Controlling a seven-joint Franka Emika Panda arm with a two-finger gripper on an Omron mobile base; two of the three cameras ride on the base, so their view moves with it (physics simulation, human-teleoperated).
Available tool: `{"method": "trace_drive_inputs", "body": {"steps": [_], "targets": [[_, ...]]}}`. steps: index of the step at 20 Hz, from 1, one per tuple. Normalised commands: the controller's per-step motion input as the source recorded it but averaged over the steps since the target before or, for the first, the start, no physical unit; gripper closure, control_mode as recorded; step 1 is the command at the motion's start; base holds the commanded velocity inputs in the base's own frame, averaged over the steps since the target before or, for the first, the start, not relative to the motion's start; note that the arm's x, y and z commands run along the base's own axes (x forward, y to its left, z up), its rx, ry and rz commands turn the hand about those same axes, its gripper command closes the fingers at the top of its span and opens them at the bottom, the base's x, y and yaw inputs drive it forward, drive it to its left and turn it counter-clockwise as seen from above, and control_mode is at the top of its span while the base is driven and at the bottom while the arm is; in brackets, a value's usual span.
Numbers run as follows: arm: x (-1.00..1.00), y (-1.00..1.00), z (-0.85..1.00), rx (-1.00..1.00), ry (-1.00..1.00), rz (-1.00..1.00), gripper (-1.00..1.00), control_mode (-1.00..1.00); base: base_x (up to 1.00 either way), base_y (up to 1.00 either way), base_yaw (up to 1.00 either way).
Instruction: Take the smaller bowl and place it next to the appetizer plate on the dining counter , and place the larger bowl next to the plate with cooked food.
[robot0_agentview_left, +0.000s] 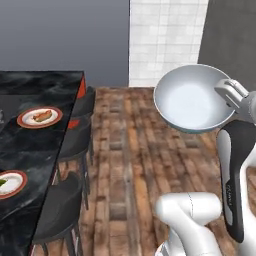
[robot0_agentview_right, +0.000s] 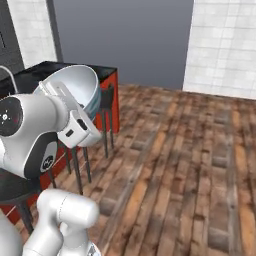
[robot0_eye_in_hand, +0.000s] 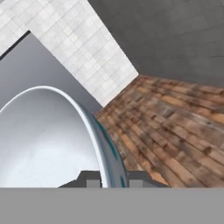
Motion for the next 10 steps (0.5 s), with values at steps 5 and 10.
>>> {"method": "trace_drive_inputs", "body": {"steps": [5,10], "targets": [[0.00,0.00,0.00,0.00,0.00,0.00,1.00,1.00,1.00,-0.49,0.52],[0.00,0.00,0.00,0.00,0.00,0.00,1.00,1.00,1.00,-0.49,0.51]]}}
